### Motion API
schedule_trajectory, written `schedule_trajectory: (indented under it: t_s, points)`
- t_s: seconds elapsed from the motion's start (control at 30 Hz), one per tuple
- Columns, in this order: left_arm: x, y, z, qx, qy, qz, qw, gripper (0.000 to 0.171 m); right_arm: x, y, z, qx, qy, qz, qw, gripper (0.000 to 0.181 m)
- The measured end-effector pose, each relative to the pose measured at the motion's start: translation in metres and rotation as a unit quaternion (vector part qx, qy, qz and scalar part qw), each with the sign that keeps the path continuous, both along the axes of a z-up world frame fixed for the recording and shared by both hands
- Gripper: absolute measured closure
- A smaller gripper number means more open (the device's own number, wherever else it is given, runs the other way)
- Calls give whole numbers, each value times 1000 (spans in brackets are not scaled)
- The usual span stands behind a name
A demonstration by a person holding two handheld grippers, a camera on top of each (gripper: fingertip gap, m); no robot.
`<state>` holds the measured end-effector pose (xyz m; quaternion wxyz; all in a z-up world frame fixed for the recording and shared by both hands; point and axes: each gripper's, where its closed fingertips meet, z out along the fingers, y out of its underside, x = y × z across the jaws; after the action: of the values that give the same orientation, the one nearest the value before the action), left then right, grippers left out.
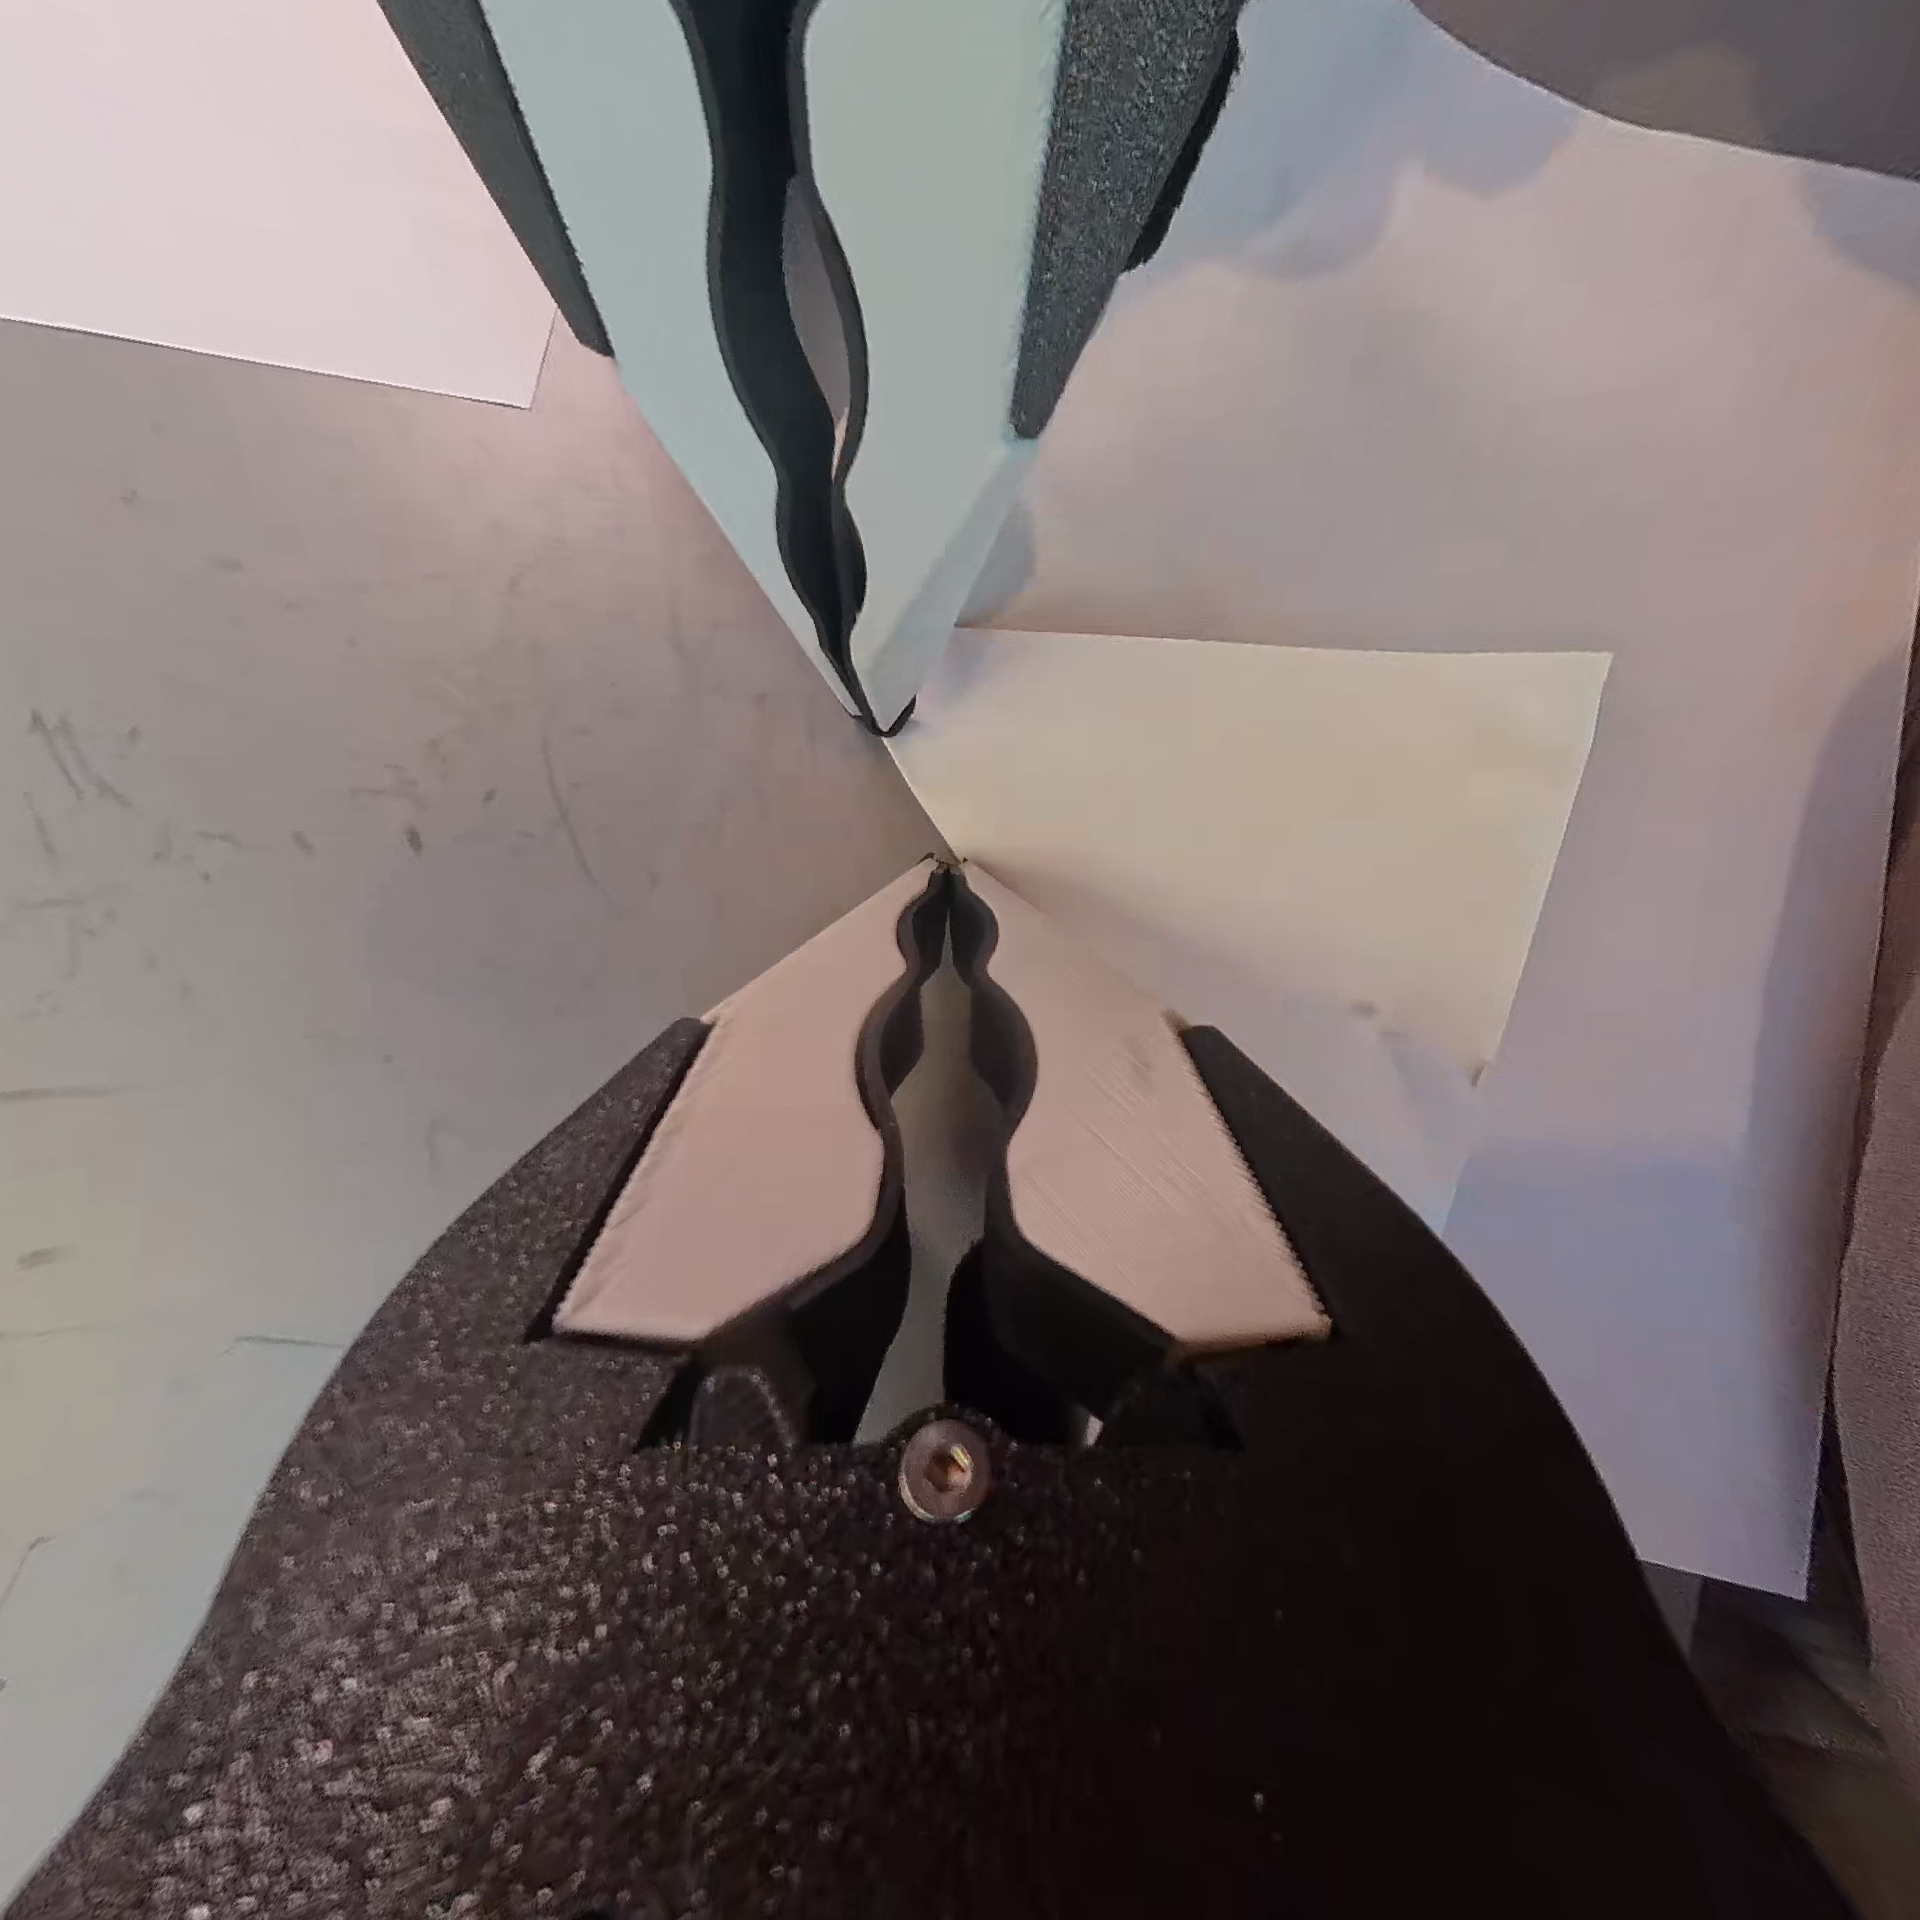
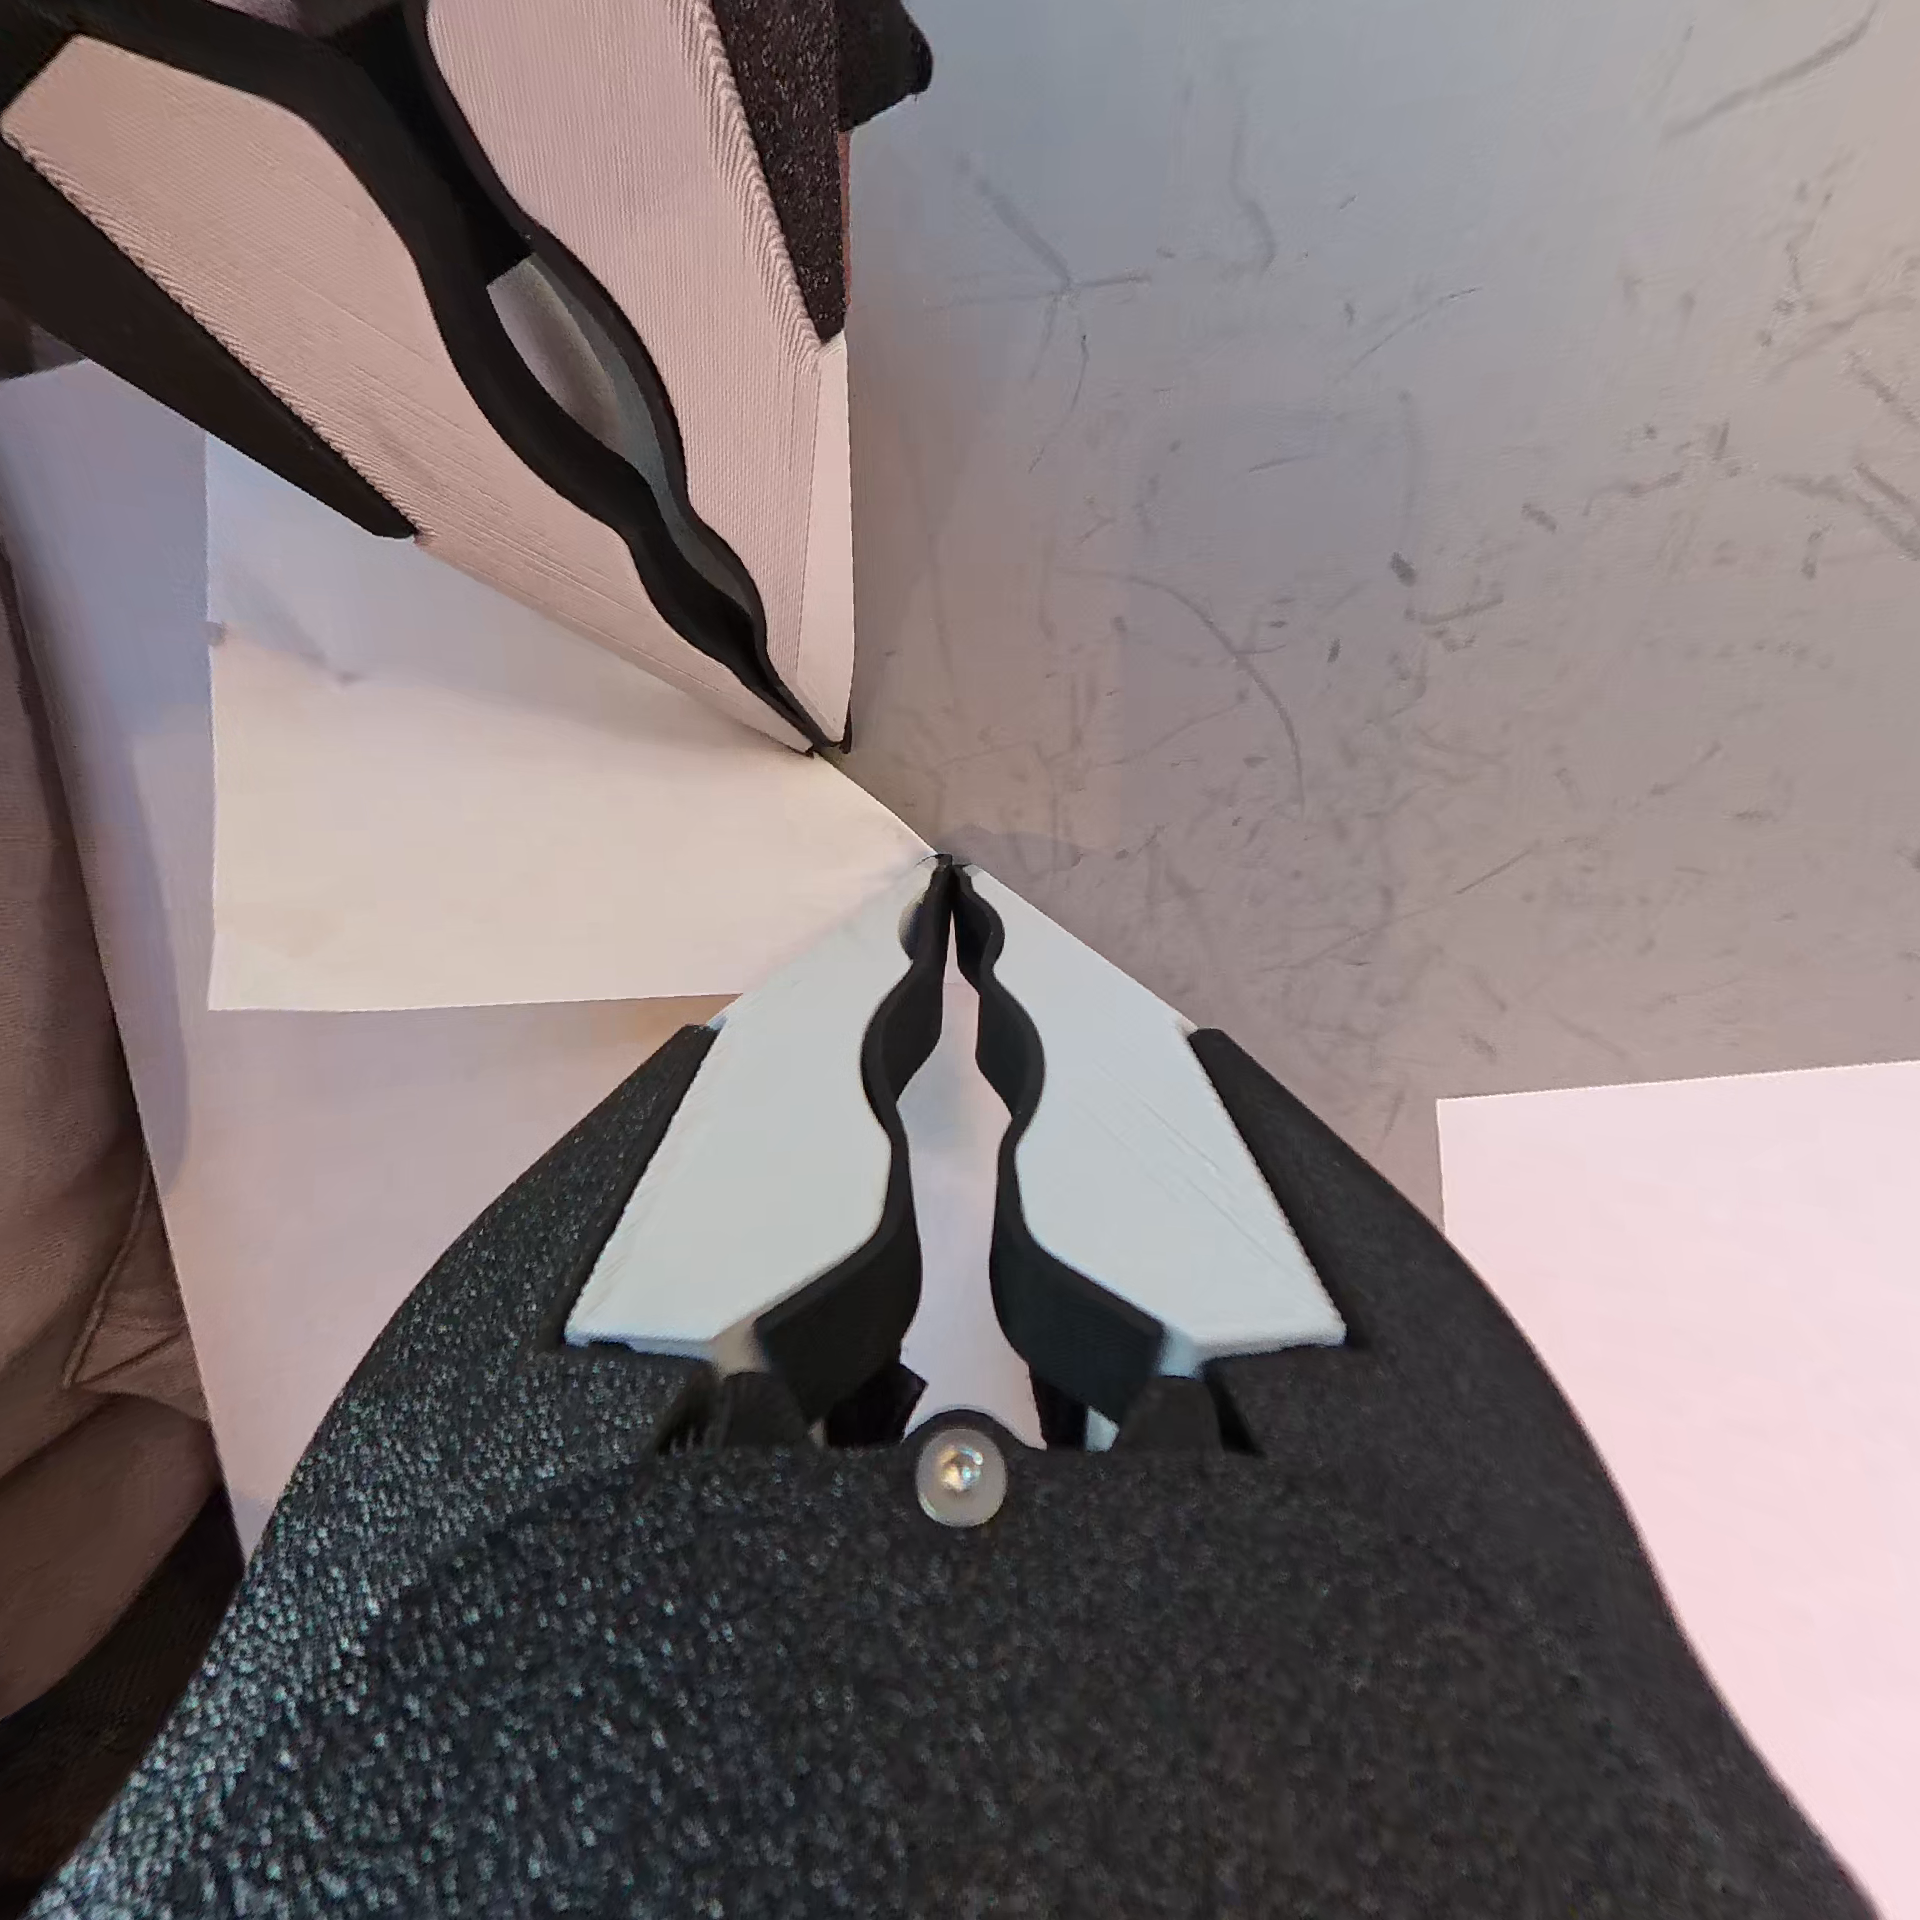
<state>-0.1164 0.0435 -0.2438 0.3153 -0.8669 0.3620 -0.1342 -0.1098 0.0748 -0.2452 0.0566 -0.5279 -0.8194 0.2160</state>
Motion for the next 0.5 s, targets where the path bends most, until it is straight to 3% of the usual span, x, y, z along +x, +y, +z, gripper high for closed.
schedule_trajectory:
  t_s: [0.3, 0.5]
  points:
    - [0, 18, 14, 34, -27, 20, 999, 171, 0, 0, 0, 9, 11, 1, 1000, 181]
    - [7, 12, 1, 30, 14, -18, 999, 171, 0, 0, 0, 13, 14, 2, 1000, 181]
